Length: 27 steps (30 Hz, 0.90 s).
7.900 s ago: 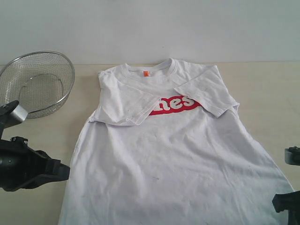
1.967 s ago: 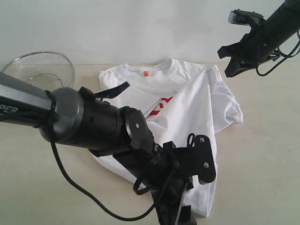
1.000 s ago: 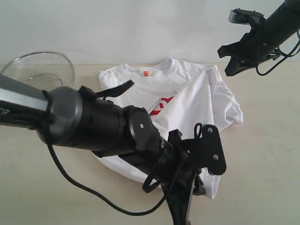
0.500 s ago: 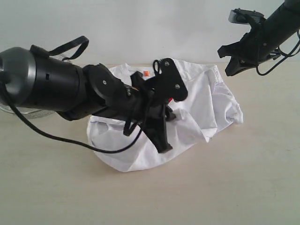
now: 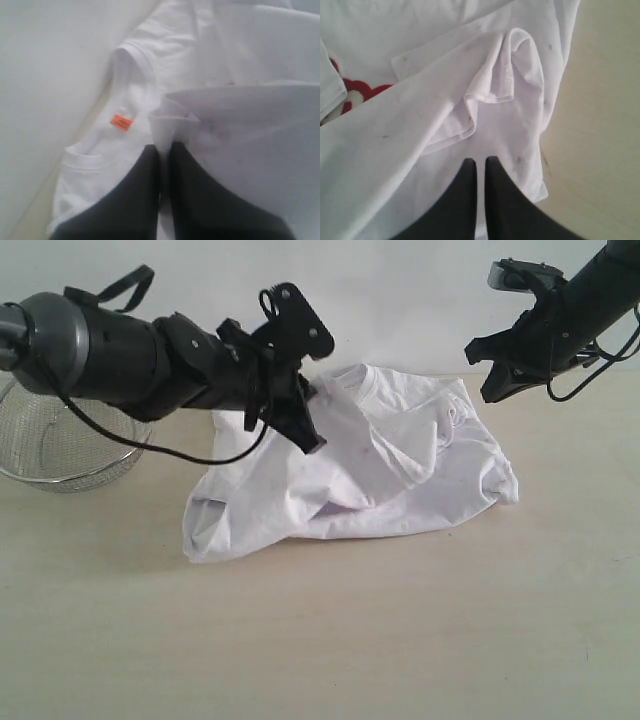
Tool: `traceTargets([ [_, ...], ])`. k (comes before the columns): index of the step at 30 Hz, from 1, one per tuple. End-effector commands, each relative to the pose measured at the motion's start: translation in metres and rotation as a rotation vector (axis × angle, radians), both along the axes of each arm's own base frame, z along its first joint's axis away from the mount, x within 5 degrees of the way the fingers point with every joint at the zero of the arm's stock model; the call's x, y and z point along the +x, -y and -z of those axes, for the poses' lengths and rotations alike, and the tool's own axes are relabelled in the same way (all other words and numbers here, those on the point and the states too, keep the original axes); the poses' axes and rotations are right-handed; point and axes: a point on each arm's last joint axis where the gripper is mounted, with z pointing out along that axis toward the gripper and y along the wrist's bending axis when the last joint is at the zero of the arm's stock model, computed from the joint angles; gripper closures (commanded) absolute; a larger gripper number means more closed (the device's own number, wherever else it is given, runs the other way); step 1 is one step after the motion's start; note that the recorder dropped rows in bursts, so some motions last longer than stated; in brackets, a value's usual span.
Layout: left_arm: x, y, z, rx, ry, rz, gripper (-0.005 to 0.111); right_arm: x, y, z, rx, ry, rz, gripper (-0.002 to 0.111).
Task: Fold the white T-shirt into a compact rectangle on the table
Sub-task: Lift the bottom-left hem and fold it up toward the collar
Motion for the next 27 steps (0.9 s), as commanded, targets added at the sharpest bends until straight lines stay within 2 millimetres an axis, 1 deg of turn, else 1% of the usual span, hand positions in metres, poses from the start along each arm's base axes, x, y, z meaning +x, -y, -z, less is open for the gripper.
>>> traceTargets([
  [1,0.031,-0.017,-0.018,-0.042,0.077,-0.082,0.102,0.000,0.000,-0.006,-0.010,0.018,-0.010,0.107],
  [3,0.045,-0.023,-0.020,-0.052,0.098,-0.104,0.102,-0.001,0.000,-0.006,-0.009,0.014,-0.012,0.107],
  [5,0.058,-0.027,-0.017,-0.057,0.110,-0.124,0.102,-0.001,0.000,-0.006,-0.006,0.008,-0.014,0.107],
  [9,0.091,-0.037,-0.006,-0.086,0.144,-0.194,0.102,-0.002,0.000,-0.006,-0.004,0.000,-0.018,0.107],
  [14,0.112,-0.056,0.000,-0.124,0.183,-0.291,0.102,-0.002,0.000,-0.006,-0.002,0.002,-0.016,0.107],
  [16,0.117,-0.065,0.002,-0.170,0.172,-0.348,0.102,-0.002,0.000,-0.006,-0.002,0.002,-0.016,0.107],
  [19,0.121,-0.072,0.012,-0.162,0.163,-0.372,0.102,-0.001,-0.001,-0.006,0.002,0.014,-0.009,0.107],
  [23,0.123,-0.074,0.024,-0.149,0.158,-0.388,0.102,-0.001,-0.002,-0.006,0.015,0.007,-0.013,0.107],
  [27,0.123,-0.074,0.026,-0.147,0.156,-0.389,0.102,-0.002,-0.002,-0.006,0.016,0.006,-0.028,0.107],
])
